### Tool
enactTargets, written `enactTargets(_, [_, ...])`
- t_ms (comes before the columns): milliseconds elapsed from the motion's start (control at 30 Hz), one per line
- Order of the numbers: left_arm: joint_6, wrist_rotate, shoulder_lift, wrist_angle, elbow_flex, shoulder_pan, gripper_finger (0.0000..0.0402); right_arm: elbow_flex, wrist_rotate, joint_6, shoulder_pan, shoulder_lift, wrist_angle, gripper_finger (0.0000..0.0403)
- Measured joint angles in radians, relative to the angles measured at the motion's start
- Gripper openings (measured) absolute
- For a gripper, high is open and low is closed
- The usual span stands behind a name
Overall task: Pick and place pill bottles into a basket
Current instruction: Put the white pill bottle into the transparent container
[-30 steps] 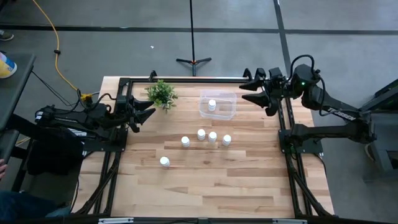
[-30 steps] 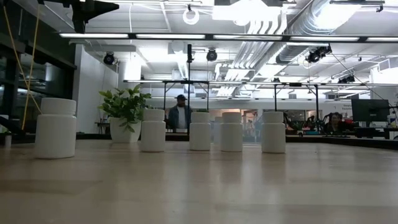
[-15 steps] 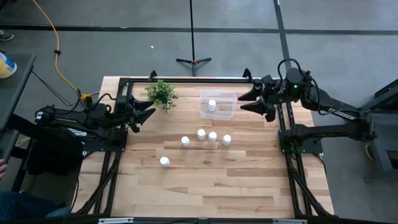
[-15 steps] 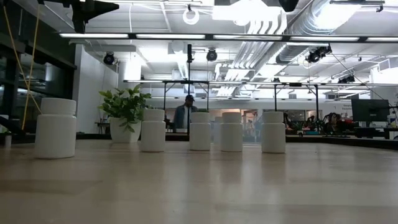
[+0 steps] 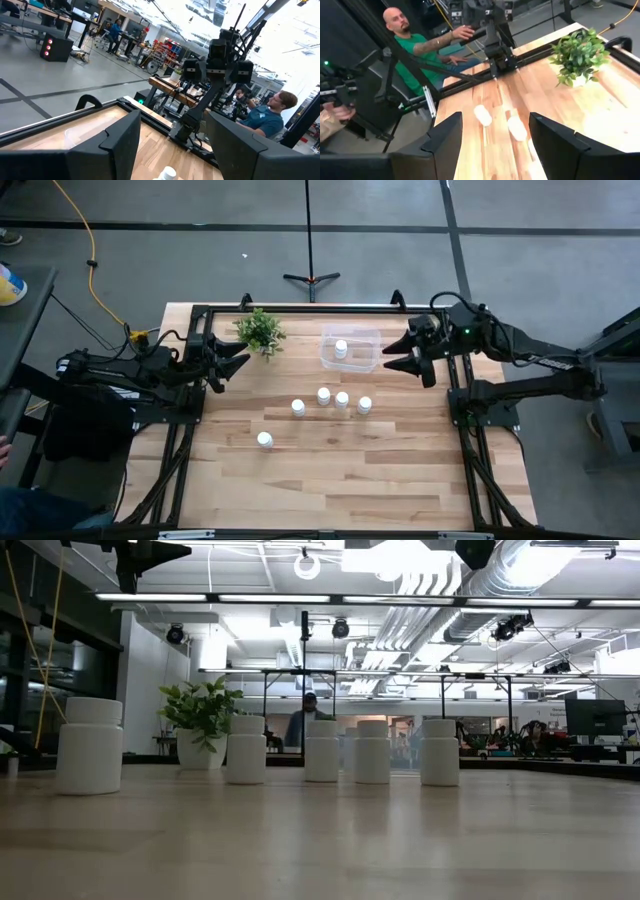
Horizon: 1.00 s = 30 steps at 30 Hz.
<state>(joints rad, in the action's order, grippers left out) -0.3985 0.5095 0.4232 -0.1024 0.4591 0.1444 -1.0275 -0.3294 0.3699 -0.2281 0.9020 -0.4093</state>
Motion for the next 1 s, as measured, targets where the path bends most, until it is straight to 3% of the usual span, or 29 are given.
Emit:
enactTargets(600, [0.0, 0.0, 0.0, 0.0, 0.0, 0.0, 0.026, 0.0, 0.486, -0.038, 0.229, 0.022, -0.121, 0.022])
enactTargets(1000, [0.0, 0.0, 0.0, 0.0, 0.0, 0.0, 0.026, 0.0, 0.478, -0.036, 0.316, 0.136, -0.177, 0.022])
